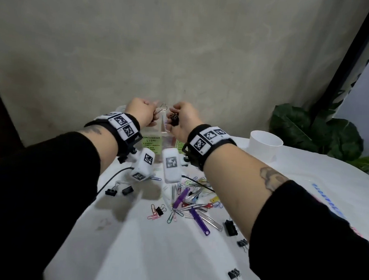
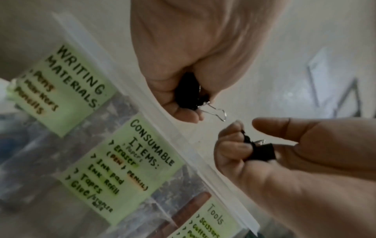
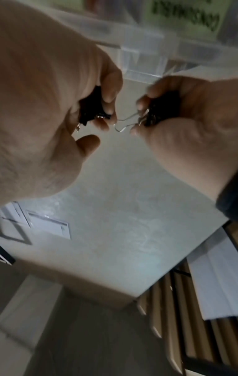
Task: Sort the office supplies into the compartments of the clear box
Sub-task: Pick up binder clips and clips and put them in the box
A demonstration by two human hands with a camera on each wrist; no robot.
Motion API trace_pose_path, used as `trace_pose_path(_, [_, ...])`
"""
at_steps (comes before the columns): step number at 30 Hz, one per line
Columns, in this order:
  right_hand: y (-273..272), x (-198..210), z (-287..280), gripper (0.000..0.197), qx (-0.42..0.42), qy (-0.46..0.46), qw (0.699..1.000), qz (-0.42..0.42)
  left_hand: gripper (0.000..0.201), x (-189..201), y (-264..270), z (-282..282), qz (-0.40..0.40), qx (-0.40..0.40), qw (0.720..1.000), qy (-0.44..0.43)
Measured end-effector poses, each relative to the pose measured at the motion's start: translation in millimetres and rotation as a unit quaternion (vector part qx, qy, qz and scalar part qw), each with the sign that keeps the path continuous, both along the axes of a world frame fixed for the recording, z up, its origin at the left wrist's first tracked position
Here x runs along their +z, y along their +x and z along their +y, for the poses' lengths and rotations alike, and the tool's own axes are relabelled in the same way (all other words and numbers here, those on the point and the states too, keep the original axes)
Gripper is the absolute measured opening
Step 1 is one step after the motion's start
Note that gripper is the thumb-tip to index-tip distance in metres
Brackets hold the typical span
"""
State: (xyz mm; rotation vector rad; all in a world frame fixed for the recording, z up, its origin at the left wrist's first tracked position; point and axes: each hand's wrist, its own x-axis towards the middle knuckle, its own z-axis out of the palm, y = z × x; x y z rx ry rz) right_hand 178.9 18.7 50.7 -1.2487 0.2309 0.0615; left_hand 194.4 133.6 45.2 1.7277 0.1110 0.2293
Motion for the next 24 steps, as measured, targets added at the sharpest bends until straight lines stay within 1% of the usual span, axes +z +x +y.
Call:
trace_pose_path(2, [4.7,2.2,13.9,0.018,-0.016,-0.013,1.0,-0.004,0.03,-3.9,7.8,0.3,0.02,0.004,0.998,-0.062])
trace_pose_path(3, [8.1,0.3,19.9,0.016,-0.023,-0.034,0.999,-0.007,0.03,-6.3,9.6,0.8,0.034,0.0,0.997,-0.075])
trace_pose_path(4, [14.1,-3.9,25.6,0.015,-0.023,-0.054,0.998,-0.007,0.028,-9.6,12.4,2.5,0.045,-0.005,0.997,-0.067])
trace_pose_path(5, [20.4,-8.9,30.2,0.02,-0.019,-0.058,0.998,-0.006,0.025,-12.4,14.0,4.7,0.052,-0.014,0.998,-0.042])
trace_pose_path(7, [32.6,-15.6,36.8,0.036,-0.011,-0.061,0.998,-0.004,0.022,-14.4,17.1,9.3,0.058,-0.043,0.997,0.034])
trace_pose_path(9, [31.9,-12.7,38.5,0.041,-0.002,-0.077,0.997,-0.001,0.023,-9.6,14.2,11.5,0.077,-0.067,0.992,0.075])
trace_pose_path(10, [29.3,-10.3,38.0,0.038,0.008,-0.081,0.997,0.002,0.024,-7.6,14.5,12.6,0.089,-0.072,0.99,0.084])
trace_pose_path(12, [30.0,-9.3,37.4,0.02,0.025,-0.077,0.997,0.0,0.025,-3.2,12.2,12.3,0.125,-0.075,0.983,0.108])
trace_pose_path(14, [31.9,-9.9,38.0,0.014,0.033,-0.041,0.999,0.001,0.023,-1.3,12.7,10.2,0.139,-0.074,0.985,0.067])
trace_pose_path(16, [35.9,-11.2,39.6,0.013,0.028,0.0,1.0,0.0,0.016,0.0,9.9,6.9,0.138,-0.071,0.988,0.013])
trace_pose_path(19, [44.8,-13.7,40.8,0.026,0.019,0.034,0.999,0.001,0.022,3.2,1.2,1.7,0.131,-0.095,0.985,-0.066])
trace_pose_path(20, [46.5,-13.9,40.9,0.03,0.015,0.027,1.0,-0.002,0.025,2.9,0.1,0.8,0.119,-0.091,0.987,-0.054])
trace_pose_path(21, [48.6,-14.0,41.6,0.032,0.009,0.007,1.0,-0.007,0.027,1.5,-1.0,0.8,0.092,-0.089,0.992,-0.002])
trace_pose_path(22, [49.6,-14.1,41.3,0.033,0.004,-0.021,1.0,-0.015,0.027,-1.0,1.1,1.5,0.072,-0.091,0.99,0.078])
trace_pose_path(23, [49.4,-14.2,40.4,0.032,0.001,-0.053,0.998,-0.024,0.028,-3.5,1.5,3.6,0.053,-0.079,0.987,0.13])
trace_pose_path(24, [48.5,-14.6,39.5,0.03,0.003,-0.083,0.996,-0.035,0.031,-6.4,2.7,4.6,0.038,-0.066,0.984,0.161])
